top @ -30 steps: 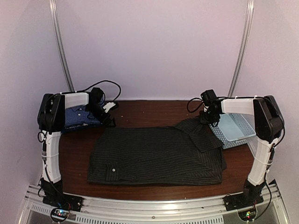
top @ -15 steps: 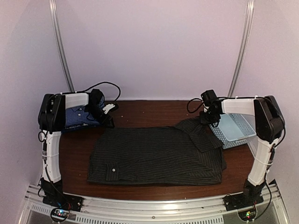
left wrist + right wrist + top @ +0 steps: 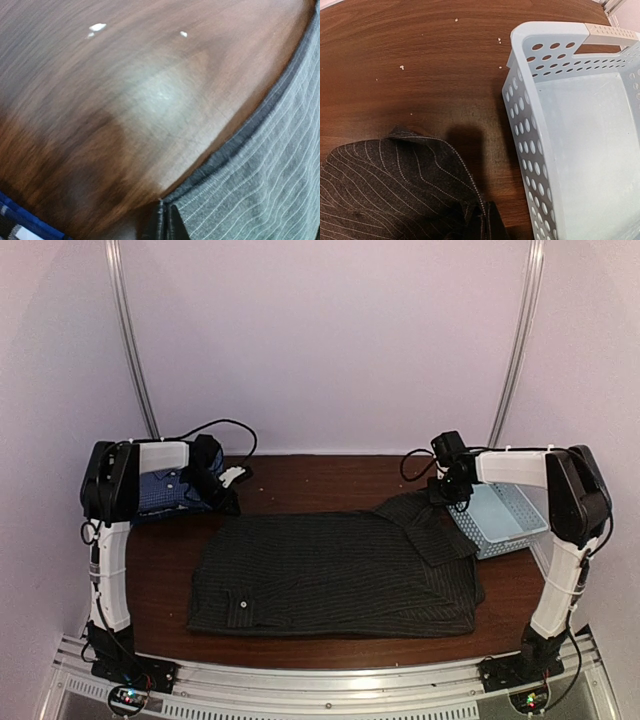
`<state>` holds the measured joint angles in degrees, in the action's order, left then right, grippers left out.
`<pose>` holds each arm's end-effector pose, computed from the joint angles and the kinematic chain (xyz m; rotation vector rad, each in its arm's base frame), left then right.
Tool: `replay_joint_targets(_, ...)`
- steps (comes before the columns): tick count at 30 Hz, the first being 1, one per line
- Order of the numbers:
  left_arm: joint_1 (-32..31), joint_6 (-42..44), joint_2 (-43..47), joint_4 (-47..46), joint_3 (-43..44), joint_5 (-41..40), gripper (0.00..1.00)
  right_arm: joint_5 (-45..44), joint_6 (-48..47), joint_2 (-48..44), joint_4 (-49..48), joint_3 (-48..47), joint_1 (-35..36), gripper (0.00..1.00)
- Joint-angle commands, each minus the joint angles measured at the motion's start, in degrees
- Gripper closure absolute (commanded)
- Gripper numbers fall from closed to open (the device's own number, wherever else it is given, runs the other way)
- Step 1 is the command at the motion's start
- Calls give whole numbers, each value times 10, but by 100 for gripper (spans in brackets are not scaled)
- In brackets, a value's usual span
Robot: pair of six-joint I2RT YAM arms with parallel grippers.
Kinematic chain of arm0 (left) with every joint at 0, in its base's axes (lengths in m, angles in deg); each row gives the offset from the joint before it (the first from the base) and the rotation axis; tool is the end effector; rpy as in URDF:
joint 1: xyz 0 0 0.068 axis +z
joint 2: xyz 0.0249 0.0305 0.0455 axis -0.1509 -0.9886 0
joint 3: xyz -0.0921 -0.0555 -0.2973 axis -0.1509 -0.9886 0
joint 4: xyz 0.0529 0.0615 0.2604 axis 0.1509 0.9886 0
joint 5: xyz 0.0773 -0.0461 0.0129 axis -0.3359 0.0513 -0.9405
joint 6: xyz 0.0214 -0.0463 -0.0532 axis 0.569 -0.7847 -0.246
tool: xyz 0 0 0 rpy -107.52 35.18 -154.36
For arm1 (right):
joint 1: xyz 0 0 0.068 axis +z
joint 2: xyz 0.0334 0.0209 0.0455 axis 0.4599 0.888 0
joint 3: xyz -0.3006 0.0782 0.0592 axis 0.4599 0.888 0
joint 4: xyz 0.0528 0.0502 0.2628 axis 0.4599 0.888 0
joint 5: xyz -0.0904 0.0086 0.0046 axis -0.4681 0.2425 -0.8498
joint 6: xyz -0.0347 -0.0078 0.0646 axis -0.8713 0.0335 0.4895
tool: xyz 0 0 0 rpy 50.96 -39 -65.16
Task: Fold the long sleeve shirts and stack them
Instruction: Pick up the 1/3-folded shirt from the center of the board.
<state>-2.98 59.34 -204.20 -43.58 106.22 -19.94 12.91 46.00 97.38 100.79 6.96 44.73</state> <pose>0.4891 -0.1262 0.1465 0.8338 2.6620 -0.5556 0.4227 0.1221 0.2051 0.0099 2.5467 0.0219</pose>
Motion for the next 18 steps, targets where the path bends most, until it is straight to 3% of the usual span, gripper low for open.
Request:
replay_joint_targets(1, 3, -19, 52, 10, -11, 3, 100, 2, -3, -32, 15, 2, 1, 100)
replay_joint_targets(9, -12, -70, 179, -23, -93, -55, 100, 47, -1, -82, 42, 30, 1, 100)
replay_joint_targets(18, -82, -113, 284, -50, -203, -175, 100, 151, 2, -211, 74, 95, 7, 100)
